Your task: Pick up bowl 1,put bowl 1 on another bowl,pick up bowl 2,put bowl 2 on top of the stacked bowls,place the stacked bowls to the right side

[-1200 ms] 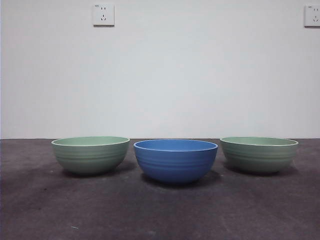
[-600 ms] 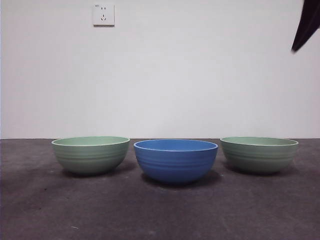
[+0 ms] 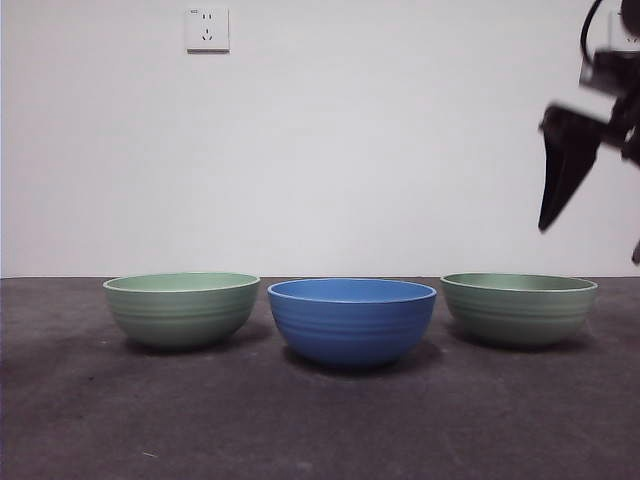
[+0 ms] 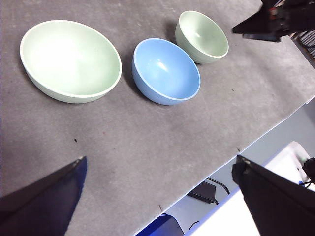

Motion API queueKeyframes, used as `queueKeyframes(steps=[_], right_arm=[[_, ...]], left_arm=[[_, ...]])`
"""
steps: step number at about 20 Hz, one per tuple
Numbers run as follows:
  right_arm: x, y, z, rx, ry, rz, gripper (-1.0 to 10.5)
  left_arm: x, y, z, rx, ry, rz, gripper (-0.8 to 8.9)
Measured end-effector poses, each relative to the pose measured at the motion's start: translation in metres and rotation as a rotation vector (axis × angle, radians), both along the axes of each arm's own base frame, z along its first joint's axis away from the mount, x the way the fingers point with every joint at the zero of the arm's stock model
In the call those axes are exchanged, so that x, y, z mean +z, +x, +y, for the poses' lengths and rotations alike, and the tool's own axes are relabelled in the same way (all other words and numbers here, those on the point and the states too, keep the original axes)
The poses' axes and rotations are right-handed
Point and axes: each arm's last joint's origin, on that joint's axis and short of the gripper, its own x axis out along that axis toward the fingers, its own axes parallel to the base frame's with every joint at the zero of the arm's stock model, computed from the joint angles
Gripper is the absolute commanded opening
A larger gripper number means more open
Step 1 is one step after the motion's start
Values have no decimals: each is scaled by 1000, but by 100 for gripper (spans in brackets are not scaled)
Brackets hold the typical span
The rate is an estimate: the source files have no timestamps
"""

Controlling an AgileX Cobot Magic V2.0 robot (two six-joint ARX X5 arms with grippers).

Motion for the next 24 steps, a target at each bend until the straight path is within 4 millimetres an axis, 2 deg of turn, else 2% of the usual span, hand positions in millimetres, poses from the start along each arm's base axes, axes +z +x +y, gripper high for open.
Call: queueKeyframes(steps=[5, 7, 11, 14, 21, 22, 24], right_arm=[[-18, 14, 1, -12, -3, 14, 454], [-26, 22, 1, -33, -13, 4, 320], [-40, 31, 1, -49, -10, 11, 149], [-40, 35, 1, -50, -7, -16, -8], [-39, 35, 1, -55, -6, -22, -16], [-36, 33, 1, -57, -4, -30, -16], [-17, 27, 3, -57, 11, -87, -16]], left_arm=[[0, 0, 0, 1, 1, 0, 499], [0, 0, 0, 1, 1, 0, 499], [0, 0, 0, 2, 2, 0, 499], [0, 0, 0, 3, 2, 1, 499], [0, 0, 0, 3, 3, 0, 499], [0, 0, 0, 3, 3, 0, 499], [0, 0, 0, 6, 5, 1, 499]])
